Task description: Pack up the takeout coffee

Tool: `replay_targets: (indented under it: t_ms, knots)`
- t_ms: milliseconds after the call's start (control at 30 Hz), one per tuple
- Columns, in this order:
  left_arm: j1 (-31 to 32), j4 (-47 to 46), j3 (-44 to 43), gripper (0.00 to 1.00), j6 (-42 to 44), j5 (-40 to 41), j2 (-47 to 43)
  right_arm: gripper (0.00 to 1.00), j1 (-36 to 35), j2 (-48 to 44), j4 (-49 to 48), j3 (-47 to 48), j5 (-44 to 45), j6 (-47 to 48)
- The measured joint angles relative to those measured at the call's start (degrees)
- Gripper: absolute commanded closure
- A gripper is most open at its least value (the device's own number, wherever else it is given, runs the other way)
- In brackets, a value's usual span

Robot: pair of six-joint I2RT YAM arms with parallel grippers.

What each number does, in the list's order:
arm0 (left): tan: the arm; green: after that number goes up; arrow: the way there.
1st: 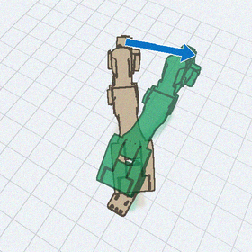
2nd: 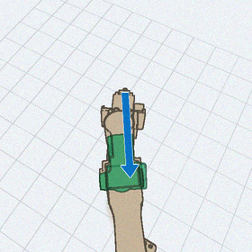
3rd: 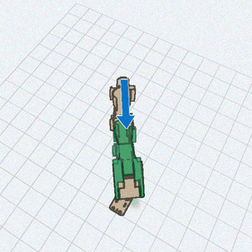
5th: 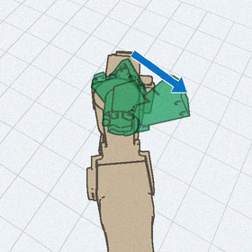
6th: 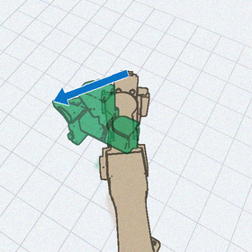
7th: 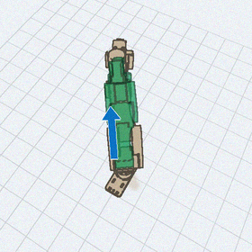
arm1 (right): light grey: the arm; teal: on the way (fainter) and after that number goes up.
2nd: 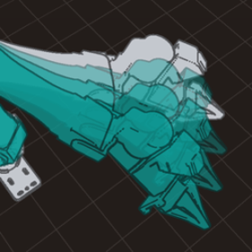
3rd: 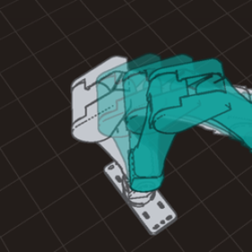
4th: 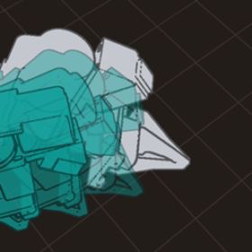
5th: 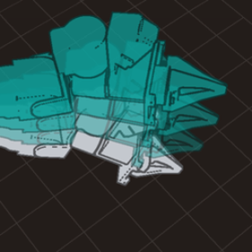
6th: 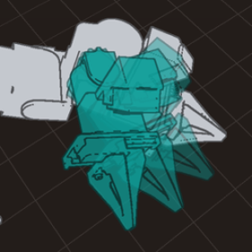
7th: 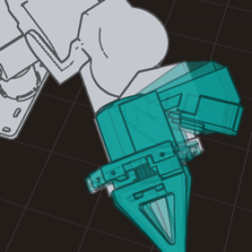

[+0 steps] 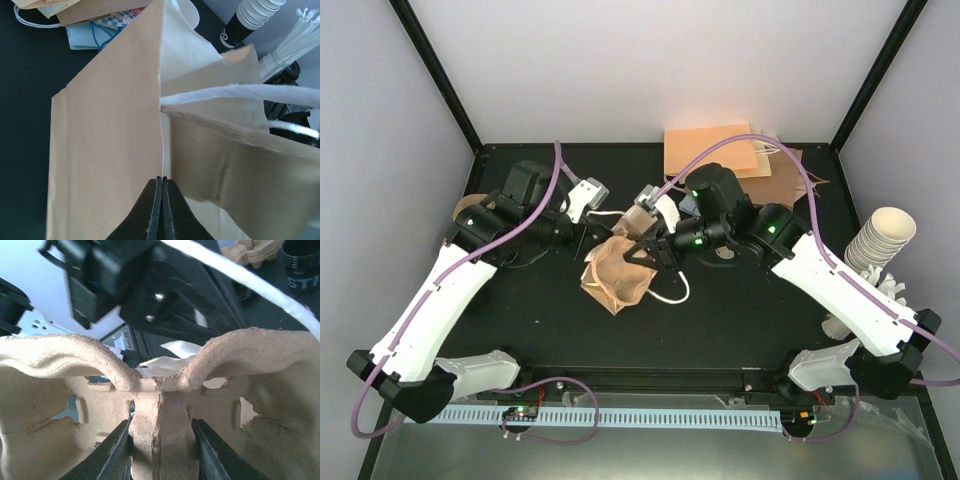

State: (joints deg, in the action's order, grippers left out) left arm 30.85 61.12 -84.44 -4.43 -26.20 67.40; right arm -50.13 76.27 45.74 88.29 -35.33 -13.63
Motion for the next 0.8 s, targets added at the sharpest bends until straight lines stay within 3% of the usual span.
replay_targets:
  t_ms: [367, 800]
  knots:
    - [0.02, 0.17, 0.39, 0.98, 1.75, -0.66, -1.07, 0.69, 0.39, 1.97, 6.29, 0.07, 11.67, 4.72]
    - [0.55, 0.98, 1.81, 0.98, 2.97, -0.68, -1.03, 0.68, -0.28, 1.77, 7.32, -1.44, 26.80, 5.25]
